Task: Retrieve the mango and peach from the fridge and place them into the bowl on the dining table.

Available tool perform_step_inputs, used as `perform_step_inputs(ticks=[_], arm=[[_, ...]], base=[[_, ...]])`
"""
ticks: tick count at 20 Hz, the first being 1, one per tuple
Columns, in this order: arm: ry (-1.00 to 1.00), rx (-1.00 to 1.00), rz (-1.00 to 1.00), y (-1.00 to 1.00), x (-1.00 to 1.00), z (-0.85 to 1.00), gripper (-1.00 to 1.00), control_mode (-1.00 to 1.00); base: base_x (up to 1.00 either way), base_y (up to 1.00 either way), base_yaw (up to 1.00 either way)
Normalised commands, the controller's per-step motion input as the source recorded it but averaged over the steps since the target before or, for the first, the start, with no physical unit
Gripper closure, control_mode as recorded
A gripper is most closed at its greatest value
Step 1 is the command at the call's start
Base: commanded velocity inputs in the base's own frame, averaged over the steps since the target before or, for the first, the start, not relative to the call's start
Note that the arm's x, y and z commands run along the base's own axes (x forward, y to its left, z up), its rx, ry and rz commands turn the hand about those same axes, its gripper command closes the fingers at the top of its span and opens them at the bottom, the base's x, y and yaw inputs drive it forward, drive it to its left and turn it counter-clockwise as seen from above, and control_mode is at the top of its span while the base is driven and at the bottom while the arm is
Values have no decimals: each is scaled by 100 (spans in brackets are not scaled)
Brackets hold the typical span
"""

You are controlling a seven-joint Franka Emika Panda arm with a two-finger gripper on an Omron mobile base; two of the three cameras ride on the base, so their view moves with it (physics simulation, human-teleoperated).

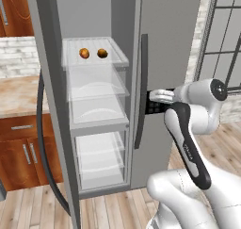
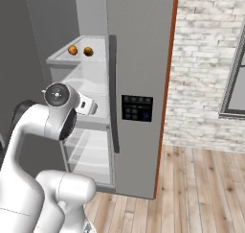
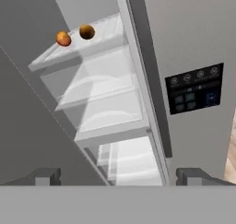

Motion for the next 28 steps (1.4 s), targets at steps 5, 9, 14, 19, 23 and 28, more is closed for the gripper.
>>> perform_step_inputs(ticks=[5,9,14,19,23,28], arm=[[0,-11,0,-43,-39,6,-100,-100],[0,-10,0,-18,-58,0,-100,-100],[-3,-12,0,-3,-75,0,-100,-100],[0,-7,0,0,-39,0,-100,-100],[4,-1,0,0,1,0,-100,-100],[6,0,0,0,20,0,-100,-100]], base=[[0,0,0],[0,0,0],[0,0,0],[0,0,0],[0,0,0],[0,0,0]])
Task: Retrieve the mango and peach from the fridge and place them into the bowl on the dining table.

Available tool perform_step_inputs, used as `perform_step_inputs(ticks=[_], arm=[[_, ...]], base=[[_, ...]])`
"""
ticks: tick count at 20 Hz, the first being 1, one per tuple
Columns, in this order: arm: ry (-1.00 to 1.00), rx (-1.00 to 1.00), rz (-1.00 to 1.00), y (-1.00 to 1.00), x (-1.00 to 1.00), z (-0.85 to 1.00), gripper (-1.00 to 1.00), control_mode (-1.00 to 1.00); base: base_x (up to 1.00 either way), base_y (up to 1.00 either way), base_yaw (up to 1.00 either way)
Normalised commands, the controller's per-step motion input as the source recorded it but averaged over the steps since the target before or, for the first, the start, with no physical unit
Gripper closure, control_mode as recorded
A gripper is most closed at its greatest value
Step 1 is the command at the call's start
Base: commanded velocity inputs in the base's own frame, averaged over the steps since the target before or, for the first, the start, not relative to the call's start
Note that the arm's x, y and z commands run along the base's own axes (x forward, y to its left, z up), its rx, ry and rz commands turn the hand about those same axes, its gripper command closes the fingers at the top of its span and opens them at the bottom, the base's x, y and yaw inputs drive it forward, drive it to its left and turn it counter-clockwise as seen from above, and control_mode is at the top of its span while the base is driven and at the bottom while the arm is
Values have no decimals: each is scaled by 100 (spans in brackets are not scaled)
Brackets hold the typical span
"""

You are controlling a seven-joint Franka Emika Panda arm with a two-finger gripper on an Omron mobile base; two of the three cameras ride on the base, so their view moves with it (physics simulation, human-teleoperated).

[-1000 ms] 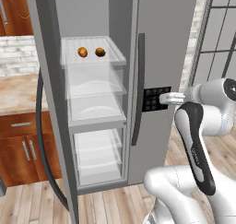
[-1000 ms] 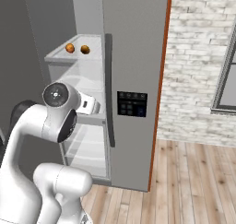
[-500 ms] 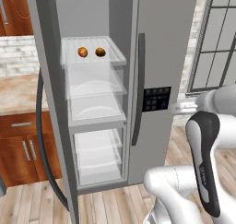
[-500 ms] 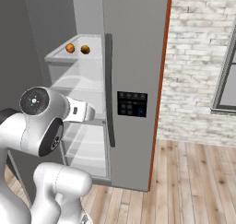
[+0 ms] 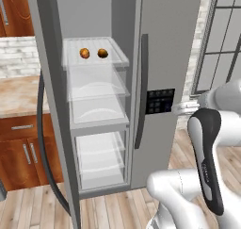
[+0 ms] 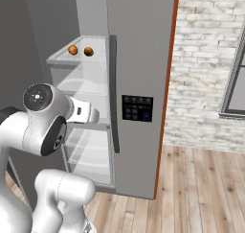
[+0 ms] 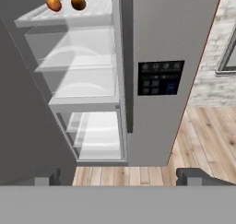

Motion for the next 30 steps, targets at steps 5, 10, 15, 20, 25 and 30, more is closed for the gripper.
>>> perform_step_inputs(ticks=[5,10,15,20,25,30], arm=[[0,0,0,0,8,0,-100,100],[0,0,0,0,0,0,-100,100],[0,0,0,0,0,0,-100,100],[0,0,0,0,0,0,-100,100],[0,0,0,0,0,0,-100,100],[0,0,0,0,0,0,-100,100]], base=[[8,6,1],[1,42,15],[7,39,25],[39,34,19],[72,37,12],[88,42,7]])
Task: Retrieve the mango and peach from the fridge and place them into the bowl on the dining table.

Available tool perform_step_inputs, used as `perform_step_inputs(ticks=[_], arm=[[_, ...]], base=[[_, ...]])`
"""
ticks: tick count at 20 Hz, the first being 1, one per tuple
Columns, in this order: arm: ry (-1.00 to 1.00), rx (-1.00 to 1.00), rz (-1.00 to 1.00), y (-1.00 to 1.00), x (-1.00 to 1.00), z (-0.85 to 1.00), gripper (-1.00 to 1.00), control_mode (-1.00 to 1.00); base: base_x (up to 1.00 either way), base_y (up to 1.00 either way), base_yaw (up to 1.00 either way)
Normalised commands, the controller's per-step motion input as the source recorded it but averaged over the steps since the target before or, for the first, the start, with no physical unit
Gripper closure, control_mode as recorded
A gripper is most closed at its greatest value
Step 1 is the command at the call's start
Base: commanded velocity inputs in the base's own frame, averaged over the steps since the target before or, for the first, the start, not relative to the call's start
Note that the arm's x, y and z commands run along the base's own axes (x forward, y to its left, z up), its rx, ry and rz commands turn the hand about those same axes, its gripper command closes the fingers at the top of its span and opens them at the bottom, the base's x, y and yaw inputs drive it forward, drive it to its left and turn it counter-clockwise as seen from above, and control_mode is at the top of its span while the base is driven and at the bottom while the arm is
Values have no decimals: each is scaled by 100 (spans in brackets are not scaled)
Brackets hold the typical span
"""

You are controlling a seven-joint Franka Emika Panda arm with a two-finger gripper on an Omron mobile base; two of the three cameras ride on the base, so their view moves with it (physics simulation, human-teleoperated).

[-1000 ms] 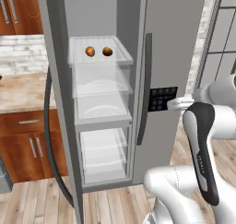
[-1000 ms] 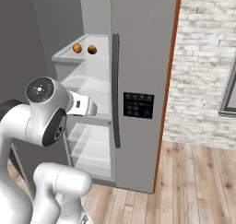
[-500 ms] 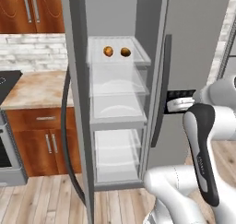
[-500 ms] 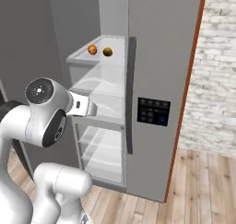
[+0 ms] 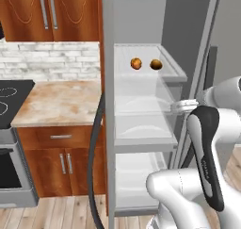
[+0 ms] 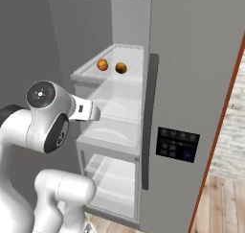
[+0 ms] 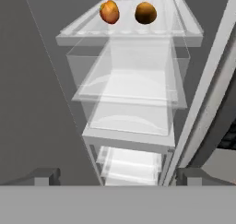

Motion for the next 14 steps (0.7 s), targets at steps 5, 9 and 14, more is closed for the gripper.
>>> perform_step_inputs(ticks=[5,9,14], arm=[[0,0,0,0,0,0,-100,100],[0,0,0,0,0,0,-100,100],[0,0,0,0,0,0,-100,100]], base=[[88,2,0],[86,0,0],[82,8,0]])
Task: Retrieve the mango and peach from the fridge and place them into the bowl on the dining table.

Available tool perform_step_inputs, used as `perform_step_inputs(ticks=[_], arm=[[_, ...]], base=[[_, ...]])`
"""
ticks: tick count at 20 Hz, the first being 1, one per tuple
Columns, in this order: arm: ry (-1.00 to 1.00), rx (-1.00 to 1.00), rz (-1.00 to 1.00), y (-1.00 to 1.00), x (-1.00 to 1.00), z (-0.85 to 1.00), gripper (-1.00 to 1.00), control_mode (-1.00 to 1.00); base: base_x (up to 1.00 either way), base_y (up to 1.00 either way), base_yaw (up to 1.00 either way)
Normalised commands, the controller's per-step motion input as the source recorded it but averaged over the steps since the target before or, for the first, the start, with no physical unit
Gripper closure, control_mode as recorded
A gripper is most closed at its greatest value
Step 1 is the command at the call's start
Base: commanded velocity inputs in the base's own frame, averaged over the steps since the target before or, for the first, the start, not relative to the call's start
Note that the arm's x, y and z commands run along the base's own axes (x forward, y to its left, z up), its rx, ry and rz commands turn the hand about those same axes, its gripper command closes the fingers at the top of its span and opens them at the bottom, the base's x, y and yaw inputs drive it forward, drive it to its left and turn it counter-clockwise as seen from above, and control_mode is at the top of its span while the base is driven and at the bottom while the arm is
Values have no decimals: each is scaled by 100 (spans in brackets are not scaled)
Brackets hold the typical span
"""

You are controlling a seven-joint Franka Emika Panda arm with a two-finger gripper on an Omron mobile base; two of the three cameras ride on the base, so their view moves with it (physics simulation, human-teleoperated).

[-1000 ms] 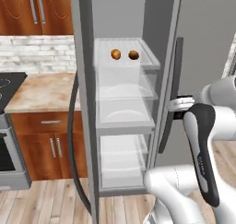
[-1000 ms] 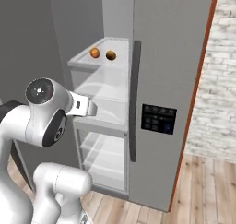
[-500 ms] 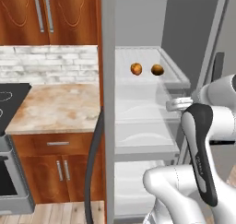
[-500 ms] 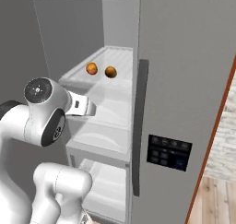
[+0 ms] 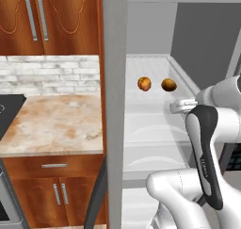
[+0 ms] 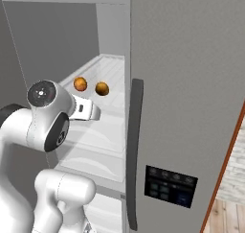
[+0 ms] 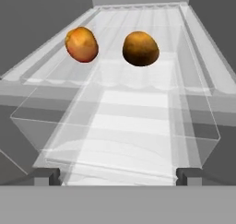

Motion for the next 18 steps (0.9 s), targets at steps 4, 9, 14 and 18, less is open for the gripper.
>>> perform_step_inputs(ticks=[4,9,14,18], arm=[[4,0,0,3,42,0,-100,-100],[11,0,-3,3,52,6,-100,-100],[3,0,-1,0,56,3,-100,-100],[-4,0,0,0,59,0,-100,-100]], base=[[0,0,0],[0,0,0],[0,0,0],[0,0,0]])
